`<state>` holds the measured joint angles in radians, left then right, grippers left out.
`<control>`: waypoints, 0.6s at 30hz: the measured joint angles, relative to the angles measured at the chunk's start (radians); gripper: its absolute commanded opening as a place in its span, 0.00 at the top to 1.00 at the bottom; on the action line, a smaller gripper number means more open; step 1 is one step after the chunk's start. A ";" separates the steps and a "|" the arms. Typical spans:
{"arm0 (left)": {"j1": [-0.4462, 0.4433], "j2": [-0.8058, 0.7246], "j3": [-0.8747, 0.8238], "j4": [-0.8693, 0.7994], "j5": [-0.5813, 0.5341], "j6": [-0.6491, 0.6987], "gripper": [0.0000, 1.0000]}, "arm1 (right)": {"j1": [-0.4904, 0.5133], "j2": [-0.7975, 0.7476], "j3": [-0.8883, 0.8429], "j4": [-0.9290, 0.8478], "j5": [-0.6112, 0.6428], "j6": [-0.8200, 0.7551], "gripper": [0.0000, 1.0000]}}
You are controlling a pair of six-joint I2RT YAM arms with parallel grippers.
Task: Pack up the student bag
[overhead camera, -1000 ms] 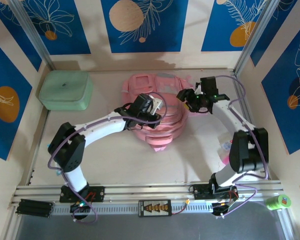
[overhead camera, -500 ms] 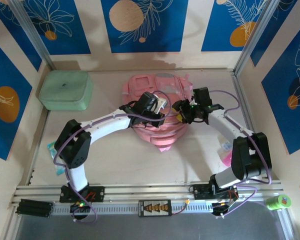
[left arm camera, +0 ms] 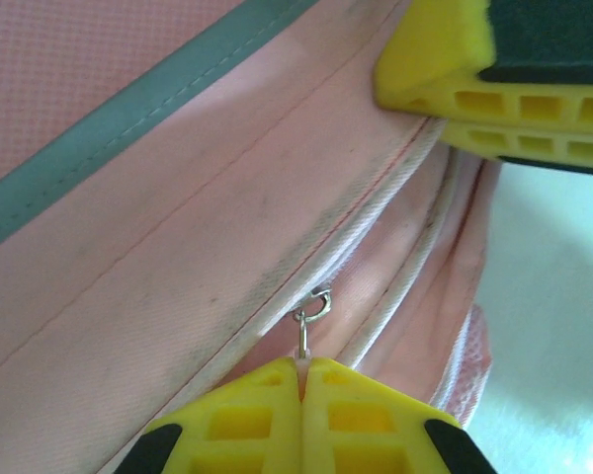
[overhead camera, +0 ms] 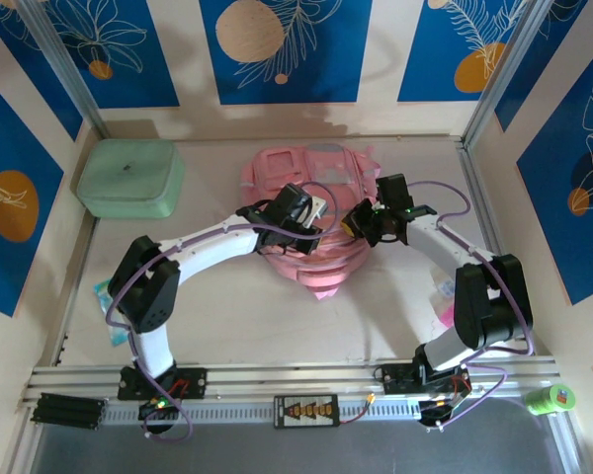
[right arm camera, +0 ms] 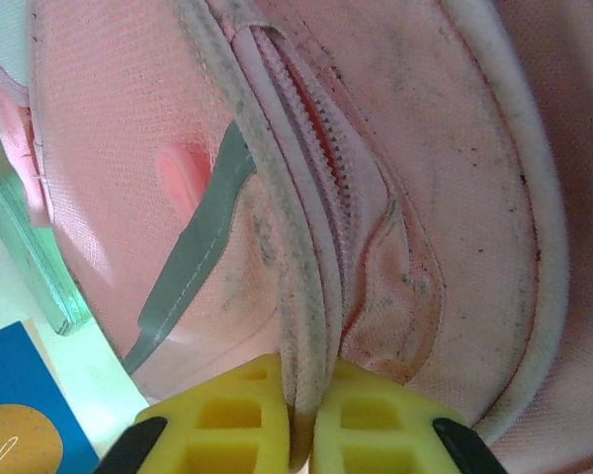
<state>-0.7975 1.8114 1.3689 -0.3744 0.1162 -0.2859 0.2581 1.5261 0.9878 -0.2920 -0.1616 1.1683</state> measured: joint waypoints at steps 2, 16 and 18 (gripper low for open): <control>-0.002 -0.003 0.002 -0.028 -0.034 0.000 1.00 | 0.000 0.000 0.005 -0.008 0.006 -0.010 0.98; 0.055 -0.101 -0.038 -0.176 -0.170 0.032 1.00 | -0.015 -0.018 0.014 -0.013 0.003 -0.042 1.00; 0.079 -0.116 -0.046 -0.192 -0.166 0.047 1.00 | -0.017 -0.024 0.014 -0.013 0.005 -0.044 1.00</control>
<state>-0.7189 1.6955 1.3231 -0.5663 -0.0502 -0.2390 0.2409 1.5024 1.0023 -0.3046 -0.1570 1.1240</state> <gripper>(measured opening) 0.045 0.067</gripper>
